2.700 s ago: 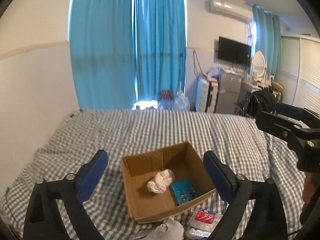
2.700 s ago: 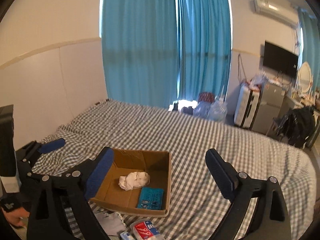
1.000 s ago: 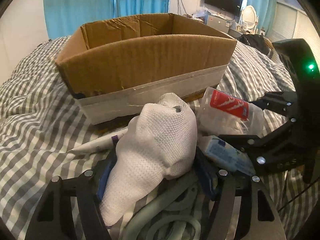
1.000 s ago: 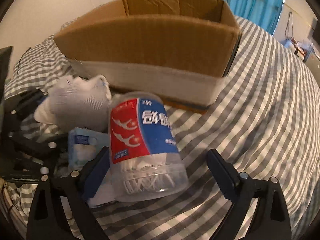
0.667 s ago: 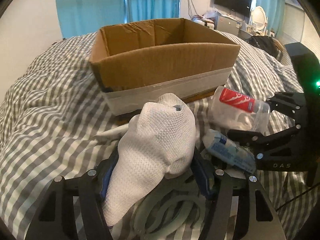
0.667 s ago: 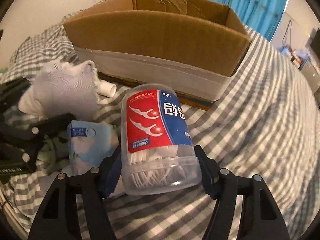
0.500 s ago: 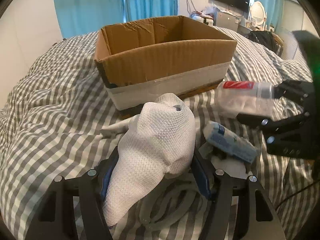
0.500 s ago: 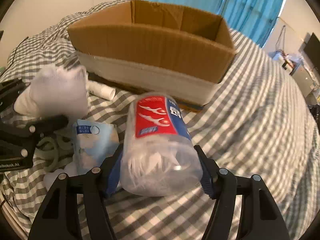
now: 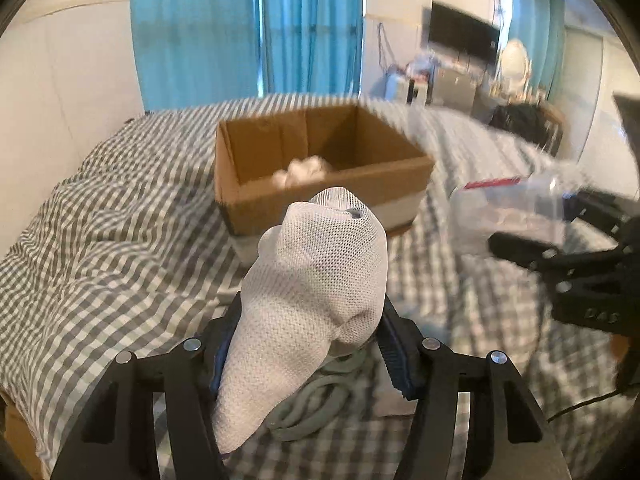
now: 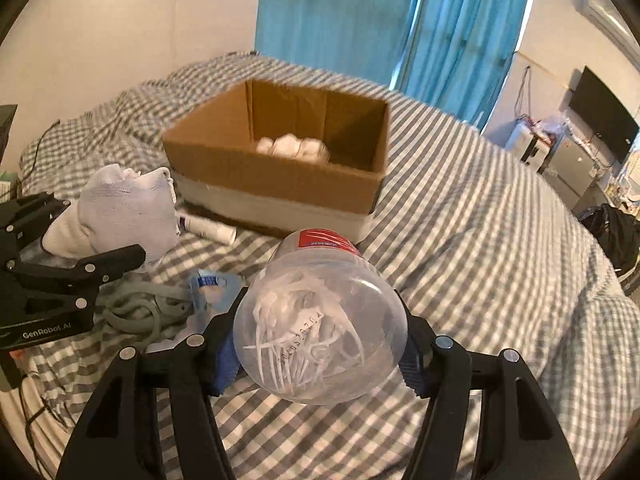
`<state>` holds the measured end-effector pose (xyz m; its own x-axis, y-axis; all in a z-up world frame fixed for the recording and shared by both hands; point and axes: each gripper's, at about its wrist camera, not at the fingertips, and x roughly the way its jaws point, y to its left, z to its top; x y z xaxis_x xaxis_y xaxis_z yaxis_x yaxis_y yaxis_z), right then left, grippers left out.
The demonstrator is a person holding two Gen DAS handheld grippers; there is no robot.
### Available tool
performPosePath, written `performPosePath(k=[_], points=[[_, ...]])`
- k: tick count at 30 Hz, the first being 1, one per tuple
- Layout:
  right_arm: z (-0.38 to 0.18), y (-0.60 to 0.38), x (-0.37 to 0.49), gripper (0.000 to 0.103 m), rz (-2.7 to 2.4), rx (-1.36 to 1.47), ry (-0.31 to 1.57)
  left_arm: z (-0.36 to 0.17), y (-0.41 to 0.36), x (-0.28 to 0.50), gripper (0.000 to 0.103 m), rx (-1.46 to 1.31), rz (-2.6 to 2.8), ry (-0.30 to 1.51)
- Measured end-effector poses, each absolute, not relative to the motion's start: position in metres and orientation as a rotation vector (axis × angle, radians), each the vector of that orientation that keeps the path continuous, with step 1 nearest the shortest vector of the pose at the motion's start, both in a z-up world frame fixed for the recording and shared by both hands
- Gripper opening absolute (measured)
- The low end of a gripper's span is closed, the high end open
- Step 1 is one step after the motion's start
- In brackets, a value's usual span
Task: Organize objects
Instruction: 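Lift both held items into the box and open both tools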
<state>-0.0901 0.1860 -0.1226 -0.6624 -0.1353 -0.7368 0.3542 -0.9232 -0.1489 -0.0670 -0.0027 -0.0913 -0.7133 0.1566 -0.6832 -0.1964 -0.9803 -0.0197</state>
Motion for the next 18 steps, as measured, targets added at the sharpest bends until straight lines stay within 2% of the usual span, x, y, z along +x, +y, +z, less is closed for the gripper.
performPosePath(k=[8,18], points=[[-0.077,0.193,-0.07,0.064,-2.676,1.016,0.392,-0.039,-0.003,-0.059,0.062,-0.918,2.79,0.06],[-0.022,0.189,-0.081,0.064,-2.715,0.901,0.344,0.012,-0.014,-0.086,0.062,-0.773,2.832,-0.006]])
